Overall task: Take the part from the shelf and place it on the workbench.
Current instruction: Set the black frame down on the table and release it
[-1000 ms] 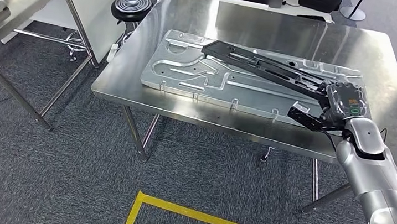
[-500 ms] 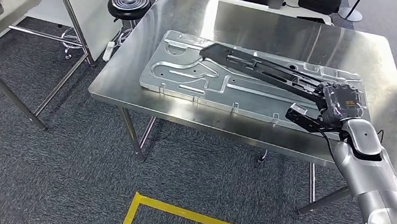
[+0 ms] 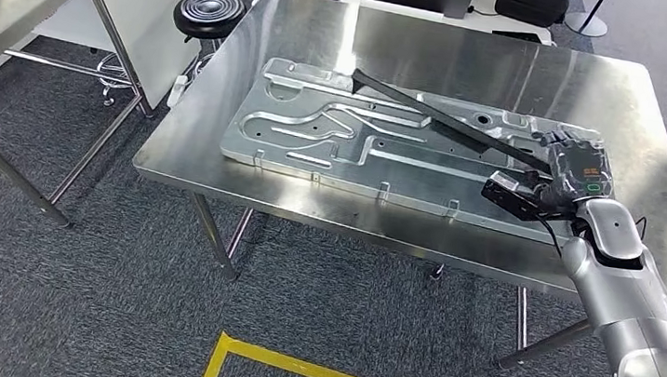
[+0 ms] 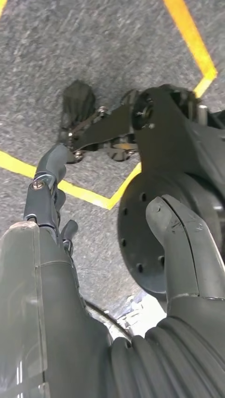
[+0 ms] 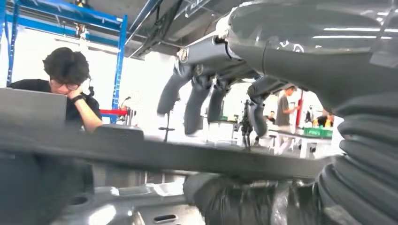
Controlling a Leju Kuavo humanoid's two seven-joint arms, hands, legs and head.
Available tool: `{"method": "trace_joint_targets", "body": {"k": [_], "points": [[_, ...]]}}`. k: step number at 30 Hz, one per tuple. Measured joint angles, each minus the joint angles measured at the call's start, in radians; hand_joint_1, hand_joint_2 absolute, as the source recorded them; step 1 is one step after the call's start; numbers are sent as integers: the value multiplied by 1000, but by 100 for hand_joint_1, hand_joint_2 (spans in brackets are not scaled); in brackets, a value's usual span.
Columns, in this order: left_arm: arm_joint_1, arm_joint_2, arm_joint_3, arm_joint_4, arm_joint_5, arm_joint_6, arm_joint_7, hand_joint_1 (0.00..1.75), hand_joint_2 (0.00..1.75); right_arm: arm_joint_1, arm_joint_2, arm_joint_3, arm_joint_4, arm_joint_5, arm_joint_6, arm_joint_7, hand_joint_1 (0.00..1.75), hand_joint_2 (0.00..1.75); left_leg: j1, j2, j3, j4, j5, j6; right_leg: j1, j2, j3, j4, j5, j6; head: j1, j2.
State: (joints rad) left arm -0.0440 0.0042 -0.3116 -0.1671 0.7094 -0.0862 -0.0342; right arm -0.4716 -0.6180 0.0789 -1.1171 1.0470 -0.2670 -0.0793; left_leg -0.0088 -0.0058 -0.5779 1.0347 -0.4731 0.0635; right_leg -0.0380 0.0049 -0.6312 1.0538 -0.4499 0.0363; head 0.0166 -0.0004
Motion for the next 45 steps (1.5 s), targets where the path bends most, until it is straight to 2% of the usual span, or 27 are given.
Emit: {"method": "trace_joint_targets", "body": {"k": [1,6,10,11,15,23,26,27,30,31,32,34,35,36,37,38,39,40,41,42,44,45], "points": [[-1,0,1,0,6,-2,-2,0,0,-1,0,0,1,0,0,0,0,0,0,0,2,-2,0,0,2,0,1,0,-1,-3,0,0],[-1,0,4,0,14,-3,-2,0,0,-6,0,0,2,0,1,0,0,0,2,0,5,-7,0,-3,7,0,4,0,-5,-13,0,0],[0,0,6,0,14,-4,-1,0,0,-11,0,0,3,-2,3,-3,0,0,5,0,6,-9,1,-29,9,-1,4,1,-5,-14,0,0],[0,0,6,0,14,-4,-1,0,0,-12,0,0,3,-7,3,-7,0,0,5,0,6,-9,1,-33,10,-1,4,1,-5,-15,0,0],[0,-1,6,0,14,-4,-1,0,0,-8,4,0,-15,-59,11,-49,0,0,4,0,6,-9,1,-34,9,-2,6,1,-4,-14,0,0],[0,-1,7,0,17,-4,-1,0,0,20,26,11,-152,-122,38,-105,0,0,3,0,7,-8,1,-34,7,-2,9,-6,-1,-10,0,0],[1,-1,7,0,18,-4,-1,0,0,27,31,24,-197,-151,54,-140,0,131,2,0,5,-7,0,-33,4,-3,12,-10,1,-8,0,0],[1,0,7,0,18,-4,-1,0,0,29,34,34,-217,-158,60,-151,0,175,0,0,5,-7,0,-29,2,-4,14,-15,3,-4,0,0],[-1,1,8,0,20,-5,-2,0,0,38,48,73,-281,-150,65,-166,0,175,4,-1,28,-50,19,-8,1,-8,29,-33,7,8,0,0],[-2,1,8,0,21,-5,-2,0,0,38,55,91,-299,-138,64,-166,0,131,7,-3,40,-71,31,-3,3,-8,24,-16,-8,8,0,0],[-2,0,8,0,22,-6,-2,0,0,37,65,115,-315,-123,63,-163,0,87,11,-4,50,-86,39,-1,4,-7,7,25,-34,7,1,0],[-2,0,8,0,24,-7,-1,0,0,34,87,168,-335,-96,62,-152,0,0,13,-9,52,-90,43,0,2,-5,-50,149,-97,9,1,0],[-1,0,8,0,24,-7,-1,0,0,34,97,192,-341,-88,61,-146,0,0,14,-14,50,-86,41,-3,-1,-5,-73,197,-111,12,1,0],[-1,0,8,0,24,-7,-1,0,0,33,106,212,-346,-83,60,-142,0,0,17,-22,48,-81,39,-7,-5,-5,-80,212,-107,16,1,0],[-1,1,8,0,24,-8,-1,0,0,30,114,230,-351,-80,58,-138,0,0,20,-31,46,-72,34,-14,-10,-5,-66,188,-84,21,1,0],[0,1,8,0,24,-8,-1,0,0,24,121,247,-356,-79,56,-135,0,0,25,-41,43,-60,27,-22,-16,0,-37,131,-50,27,1,0],[-1,1,8,0,24,-8,-1,0,0,18,127,263,-360,-78,53,-133,0,0,29,-51,38,-46,19,-32,-20,14,-5,73,-30,33,1,0],[-2,2,9,0,24,-8,-1,0,0,12,133,277,-364,-78,49,-132,0,0,31,-60,31,-28,10,-43,-21,27,19,27,-17,32,1,0],[-2,3,9,0,24,-8,-2,0,0,8,138,291,-368,-79,46,-131,0,0,33,-69,22,-15,3,-51,-21,36,31,3,-17,27,2,0],[-1,3,9,0,24,-8,-2,0,0,6,144,303,-372,-80,42,-131,0,0,33,-76,13,-9,1,-59,-16,39,31,2,-26,17,2,0],[3,3,9,0,24,-8,-3,0,0,3,157,325,-383,-79,33,-130,0,0,37,-87,5,-7,0,-70,-10,21,28,7,-26,-5,2,0],[4,3,9,0,24,-8,-3,0,0,2,165,335,-388,-76,27,-129,0,0,39,-81,1,0,-4,-73,-9,13,28,7,-26,-14,2,0]]}}
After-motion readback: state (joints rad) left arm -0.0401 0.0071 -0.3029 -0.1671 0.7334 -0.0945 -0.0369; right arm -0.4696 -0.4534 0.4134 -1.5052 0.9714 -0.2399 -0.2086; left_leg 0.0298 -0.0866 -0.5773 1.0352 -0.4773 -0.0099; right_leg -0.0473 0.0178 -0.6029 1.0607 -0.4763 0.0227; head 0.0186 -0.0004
